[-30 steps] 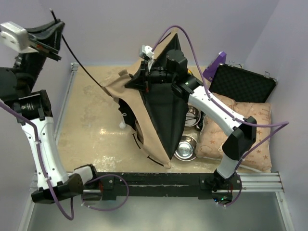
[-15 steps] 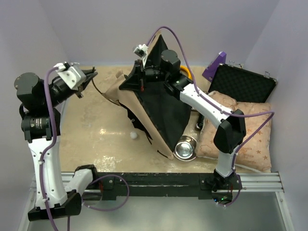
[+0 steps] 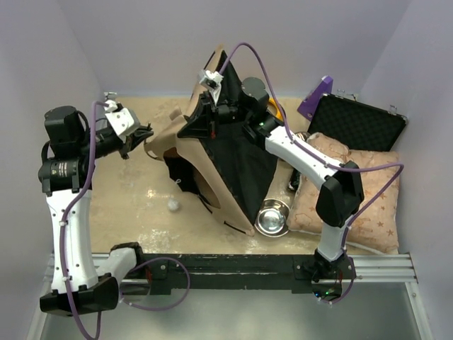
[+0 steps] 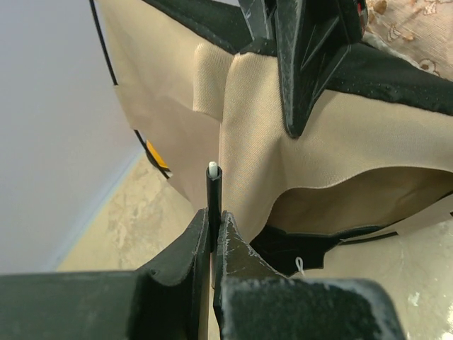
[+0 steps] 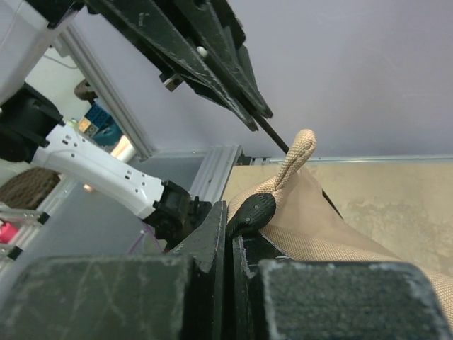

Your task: Set up the pet tent

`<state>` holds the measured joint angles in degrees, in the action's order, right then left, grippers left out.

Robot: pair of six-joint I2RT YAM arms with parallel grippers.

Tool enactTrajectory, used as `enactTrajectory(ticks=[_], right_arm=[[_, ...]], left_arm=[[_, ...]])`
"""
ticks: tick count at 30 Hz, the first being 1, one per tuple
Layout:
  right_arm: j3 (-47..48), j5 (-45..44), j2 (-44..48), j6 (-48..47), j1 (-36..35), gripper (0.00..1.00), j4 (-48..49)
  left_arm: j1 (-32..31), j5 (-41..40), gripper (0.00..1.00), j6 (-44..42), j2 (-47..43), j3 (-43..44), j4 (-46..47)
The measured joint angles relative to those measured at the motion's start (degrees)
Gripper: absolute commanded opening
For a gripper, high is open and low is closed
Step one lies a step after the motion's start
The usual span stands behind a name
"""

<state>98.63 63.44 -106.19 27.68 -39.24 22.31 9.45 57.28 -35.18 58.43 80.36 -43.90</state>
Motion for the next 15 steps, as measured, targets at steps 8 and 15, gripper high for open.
enactTrajectory(ticks=[8, 15], right_arm=[[-0.04, 3.74, 2.03, -9.97, -0.24, 0.00, -4.76], [3.39, 4.02, 2.10, -20.17, -1.86, 0.00, -14.80]], left_arm=[[-2.14, 0.42, 0.00, -1.05, 3.52, -0.09, -4.42], [-2.86, -0.83, 0.00, -0.96, 3.72, -0.50, -6.19]])
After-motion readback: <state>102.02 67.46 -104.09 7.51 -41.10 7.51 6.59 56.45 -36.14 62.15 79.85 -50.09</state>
